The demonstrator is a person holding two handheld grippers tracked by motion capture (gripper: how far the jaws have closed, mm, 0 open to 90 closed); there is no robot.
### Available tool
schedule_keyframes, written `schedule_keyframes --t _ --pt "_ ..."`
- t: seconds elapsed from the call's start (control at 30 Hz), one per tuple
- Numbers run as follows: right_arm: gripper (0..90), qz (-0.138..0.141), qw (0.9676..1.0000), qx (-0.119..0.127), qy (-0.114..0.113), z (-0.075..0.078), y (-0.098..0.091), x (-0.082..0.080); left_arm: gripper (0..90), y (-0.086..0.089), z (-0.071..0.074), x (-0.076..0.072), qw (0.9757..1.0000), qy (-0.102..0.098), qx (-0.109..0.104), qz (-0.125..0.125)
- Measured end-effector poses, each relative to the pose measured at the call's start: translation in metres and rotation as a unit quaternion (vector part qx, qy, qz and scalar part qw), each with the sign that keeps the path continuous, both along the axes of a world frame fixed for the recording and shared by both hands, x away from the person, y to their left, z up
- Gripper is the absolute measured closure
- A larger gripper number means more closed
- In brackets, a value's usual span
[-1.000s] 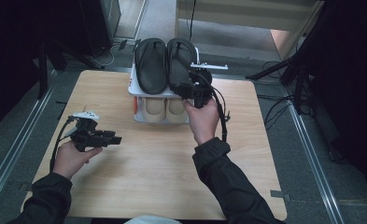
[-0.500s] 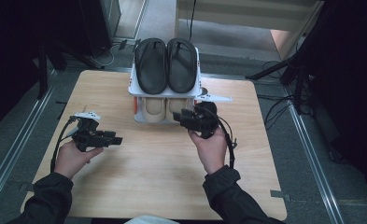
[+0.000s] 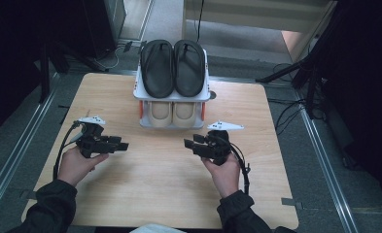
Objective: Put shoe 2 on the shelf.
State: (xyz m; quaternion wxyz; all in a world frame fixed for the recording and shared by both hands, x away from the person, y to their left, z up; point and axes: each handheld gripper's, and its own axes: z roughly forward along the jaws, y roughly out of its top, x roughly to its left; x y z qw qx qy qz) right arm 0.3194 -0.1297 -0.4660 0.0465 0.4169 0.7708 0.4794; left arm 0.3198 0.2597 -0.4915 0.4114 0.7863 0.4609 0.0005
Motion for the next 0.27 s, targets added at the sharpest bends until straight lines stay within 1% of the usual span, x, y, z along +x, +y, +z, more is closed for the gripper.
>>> schedule_keyframes --t 0.03,0.07,0.13,0.2,0.27 --pt "53.5 0.000 1.0000 0.000 0.000 0.0000 0.0000 0.0000 45.8 0.0000 0.0000 0.0000 1.0000 0.000 0.000 0.000" --pt "52.9 0.002 1.0000 0.000 -0.005 -0.0057 -0.0022 -0.0022 45.5 -0.0008 -0.0006 0.0002 1.0000 0.001 -0.002 0.003" --pt "51.9 0.009 1.0000 0.003 -0.001 -0.0074 -0.0036 -0.0025 44.6 -0.0017 -0.0009 0.0006 1.0000 0.002 -0.001 0.003" --pt "49.6 0.012 0.9998 0.008 -0.013 -0.0082 -0.0056 -0.0041 43.4 -0.0032 -0.0011 0.0006 1.0000 0.003 -0.002 0.003" --pt "49.2 0.013 0.9998 0.011 -0.014 -0.0087 -0.0066 -0.0043 43.4 -0.0038 -0.0009 0.0003 1.0000 0.002 0.001 0.001"
